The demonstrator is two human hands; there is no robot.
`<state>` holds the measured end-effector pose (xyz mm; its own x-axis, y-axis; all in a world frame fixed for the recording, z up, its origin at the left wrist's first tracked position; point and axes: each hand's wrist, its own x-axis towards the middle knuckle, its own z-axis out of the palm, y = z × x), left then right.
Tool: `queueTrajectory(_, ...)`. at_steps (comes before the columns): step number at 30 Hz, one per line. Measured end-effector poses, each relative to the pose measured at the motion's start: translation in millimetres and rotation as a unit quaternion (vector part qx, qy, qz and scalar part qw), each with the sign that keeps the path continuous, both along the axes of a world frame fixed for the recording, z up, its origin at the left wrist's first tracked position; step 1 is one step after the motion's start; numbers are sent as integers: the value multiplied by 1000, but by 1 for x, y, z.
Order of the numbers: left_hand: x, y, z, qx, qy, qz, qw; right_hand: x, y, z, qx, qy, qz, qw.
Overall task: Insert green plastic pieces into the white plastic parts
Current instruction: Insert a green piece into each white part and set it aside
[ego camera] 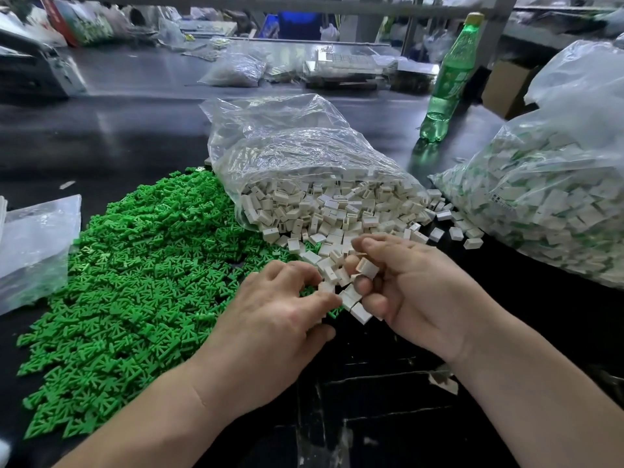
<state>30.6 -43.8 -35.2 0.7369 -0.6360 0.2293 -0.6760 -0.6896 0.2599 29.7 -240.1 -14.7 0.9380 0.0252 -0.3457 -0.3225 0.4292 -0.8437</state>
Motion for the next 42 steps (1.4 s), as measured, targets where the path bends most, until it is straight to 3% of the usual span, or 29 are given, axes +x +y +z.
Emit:
queueTrajectory(5, 4, -3, -2, 31, -22, -1, 999, -1, -8, -1, 113, -13, 23, 993)
queueTrajectory(17, 4, -6, -9, -3, -2, -7, 1000, -6, -6, 3, 71, -35, 23, 997)
queueTrajectory(25, 5, -5, -11, -18, -36, -28, 999, -4, -7, -3, 54, -21, 54, 997)
queueTrajectory(30, 7, -5, -2, -141, -101, 43, 984, -5, -8, -6, 94, -37, 76, 992)
queueTrajectory(33, 8, -2, 6, -224, -84, 99, 966, -7, -7, -8, 98, -49, 111, 988)
queueTrajectory(36, 5, 0, 6, -295, 15, 130, 946, -9, 1, -11, 1, -80, 121, 989)
queueTrajectory(39, 1, -1, 10, -416, 195, 127, 879, -15, 6, -16, -242, -175, 89, 950)
queueTrajectory(42, -2, -2, 11, -482, 266, 100, 829, -20, 8, -19, -290, -240, 79, 923)
